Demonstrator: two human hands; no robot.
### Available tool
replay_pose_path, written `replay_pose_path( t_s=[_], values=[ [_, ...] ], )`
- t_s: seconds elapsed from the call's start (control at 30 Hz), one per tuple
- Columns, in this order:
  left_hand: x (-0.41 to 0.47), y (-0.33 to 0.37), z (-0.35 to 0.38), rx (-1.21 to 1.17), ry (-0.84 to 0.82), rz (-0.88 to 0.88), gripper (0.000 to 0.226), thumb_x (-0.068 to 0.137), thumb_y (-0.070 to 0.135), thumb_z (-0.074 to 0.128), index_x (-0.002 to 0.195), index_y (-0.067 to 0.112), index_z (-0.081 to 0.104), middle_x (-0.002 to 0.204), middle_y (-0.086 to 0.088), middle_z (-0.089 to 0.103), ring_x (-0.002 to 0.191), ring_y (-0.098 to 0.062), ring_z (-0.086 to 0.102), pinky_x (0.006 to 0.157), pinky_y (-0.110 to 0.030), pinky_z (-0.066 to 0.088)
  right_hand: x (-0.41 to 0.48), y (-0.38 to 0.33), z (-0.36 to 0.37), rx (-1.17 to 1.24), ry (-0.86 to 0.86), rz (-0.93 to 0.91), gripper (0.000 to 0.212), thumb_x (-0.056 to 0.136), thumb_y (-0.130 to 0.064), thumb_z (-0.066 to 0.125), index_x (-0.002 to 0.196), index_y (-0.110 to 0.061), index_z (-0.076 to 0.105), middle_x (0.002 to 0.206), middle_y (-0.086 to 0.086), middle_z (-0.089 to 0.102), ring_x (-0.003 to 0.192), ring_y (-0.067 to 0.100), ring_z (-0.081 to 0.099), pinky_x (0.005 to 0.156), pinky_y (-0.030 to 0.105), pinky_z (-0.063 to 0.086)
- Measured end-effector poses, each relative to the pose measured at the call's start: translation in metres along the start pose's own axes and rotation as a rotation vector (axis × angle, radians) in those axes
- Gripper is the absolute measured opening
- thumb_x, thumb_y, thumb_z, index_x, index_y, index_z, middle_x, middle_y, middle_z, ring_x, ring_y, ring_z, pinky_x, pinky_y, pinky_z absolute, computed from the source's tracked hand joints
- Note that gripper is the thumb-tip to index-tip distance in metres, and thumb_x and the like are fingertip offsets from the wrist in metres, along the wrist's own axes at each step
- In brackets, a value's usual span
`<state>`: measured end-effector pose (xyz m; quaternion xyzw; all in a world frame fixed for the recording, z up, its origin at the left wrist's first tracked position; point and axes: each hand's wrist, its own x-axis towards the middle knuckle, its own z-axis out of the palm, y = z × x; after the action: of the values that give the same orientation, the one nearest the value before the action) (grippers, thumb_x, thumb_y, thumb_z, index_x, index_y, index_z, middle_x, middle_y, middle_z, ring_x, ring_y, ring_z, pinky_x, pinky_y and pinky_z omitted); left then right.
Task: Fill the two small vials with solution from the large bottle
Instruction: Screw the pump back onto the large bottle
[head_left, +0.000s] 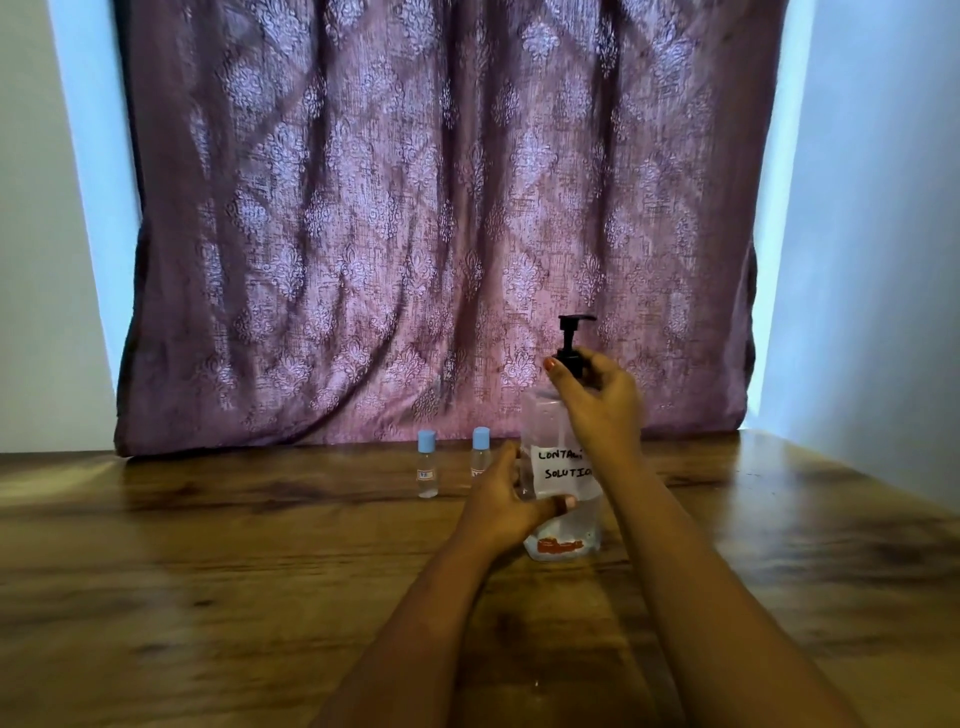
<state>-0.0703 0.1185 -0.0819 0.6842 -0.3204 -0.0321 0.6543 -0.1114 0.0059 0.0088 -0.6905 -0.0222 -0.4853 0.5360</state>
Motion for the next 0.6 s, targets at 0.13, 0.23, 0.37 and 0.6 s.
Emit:
replay_pose_path(
  t_s=[0.13, 0.23, 0.37, 0.6],
  values=[
    [0.002, 0.001, -0.002, -0.033, -0.019, -0.036, 0.055, 0.066, 0.018, 0.089, 0.107, 0.035, 0.056, 0.118, -0.003, 0.070, 0.111, -0.023, 0.067, 0.092, -0.050, 0.058, -0.001, -0.006, -0.004, 0.056, -0.098, 0.027, 0.028, 0.082, -0.036, 0.065, 0.106, -0.021, 0.064, 0.096, -0.006, 0.068, 0.094, 0.013, 0.065, 0.082, 0.028, 0.053],
    [0.002, 0.003, -0.003, -0.053, -0.029, -0.044, 0.054, 0.071, 0.011, 0.086, 0.108, 0.036, 0.056, 0.121, -0.005, 0.068, 0.114, -0.025, 0.065, 0.095, -0.051, 0.056, 0.001, -0.009, -0.006, 0.025, -0.153, 0.052, 0.032, 0.086, -0.032, 0.061, 0.114, -0.017, 0.061, 0.101, -0.003, 0.068, 0.096, 0.015, 0.064, 0.085, 0.030, 0.053],
    [-0.002, 0.005, 0.001, 0.031, 0.014, -0.024, 0.052, 0.066, 0.025, 0.087, 0.101, 0.047, 0.058, 0.118, 0.000, 0.070, 0.110, -0.020, 0.067, 0.093, -0.050, 0.057, 0.002, -0.010, -0.006, 0.054, -0.091, 0.082, 0.033, 0.083, -0.025, 0.065, 0.113, -0.012, 0.062, 0.104, 0.005, 0.068, 0.094, 0.015, 0.064, 0.088, 0.034, 0.053],
    [-0.004, 0.009, 0.013, 0.275, 0.112, -0.010, 0.055, 0.062, 0.049, 0.079, 0.106, 0.040, 0.048, 0.114, 0.005, 0.072, 0.102, -0.016, 0.070, 0.088, -0.049, 0.058, 0.002, 0.000, 0.007, -0.170, 0.110, 0.068, 0.049, 0.065, -0.066, 0.059, 0.103, -0.035, 0.065, 0.088, -0.014, 0.069, 0.093, 0.016, 0.063, 0.096, 0.055, 0.038]
  ],
)
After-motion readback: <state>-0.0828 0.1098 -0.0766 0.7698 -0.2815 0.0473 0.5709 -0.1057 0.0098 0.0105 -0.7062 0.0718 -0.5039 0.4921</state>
